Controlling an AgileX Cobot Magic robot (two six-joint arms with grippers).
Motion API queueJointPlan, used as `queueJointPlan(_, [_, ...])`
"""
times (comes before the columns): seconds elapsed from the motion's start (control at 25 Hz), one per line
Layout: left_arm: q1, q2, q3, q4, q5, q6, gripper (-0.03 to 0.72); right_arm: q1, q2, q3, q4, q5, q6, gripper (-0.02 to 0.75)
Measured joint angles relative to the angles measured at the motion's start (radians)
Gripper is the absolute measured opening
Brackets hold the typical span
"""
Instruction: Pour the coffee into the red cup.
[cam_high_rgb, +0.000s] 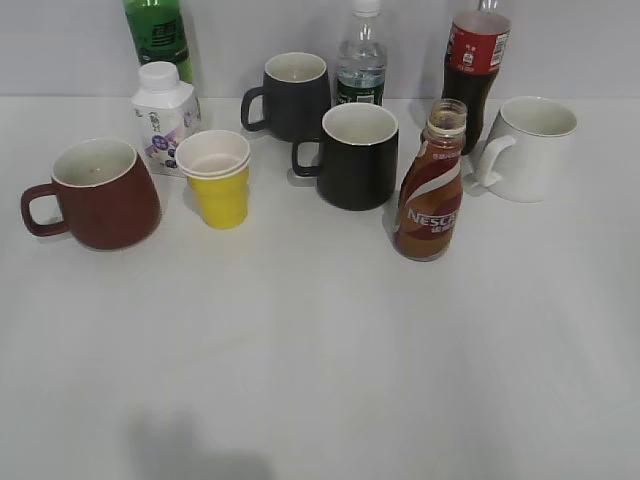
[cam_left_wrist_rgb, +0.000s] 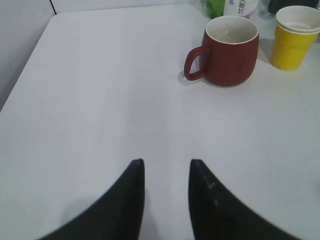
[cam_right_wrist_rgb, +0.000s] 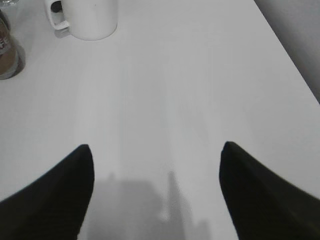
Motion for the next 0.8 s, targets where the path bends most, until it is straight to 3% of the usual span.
queueJointPlan(0.44, [-0.014,0.014,-0.023,-0.014,-0.056,0.0,0.239,0.0,0.01,-0.01,0.007,-0.016,0.0,0.586])
queueJointPlan(0.64, [-0.027,0.111,-0.027,-0.004,-0.356,0.0,0.239,0.0,0.14,-0.011,0.029,-0.263,0.0,0.586])
queueJointPlan(0.8, [-0.028,0.253,0.058,-0.022,-0.572,0.0,0.239,0.008,0.301,0.008,0.183,-0.485,-0.073,0.586])
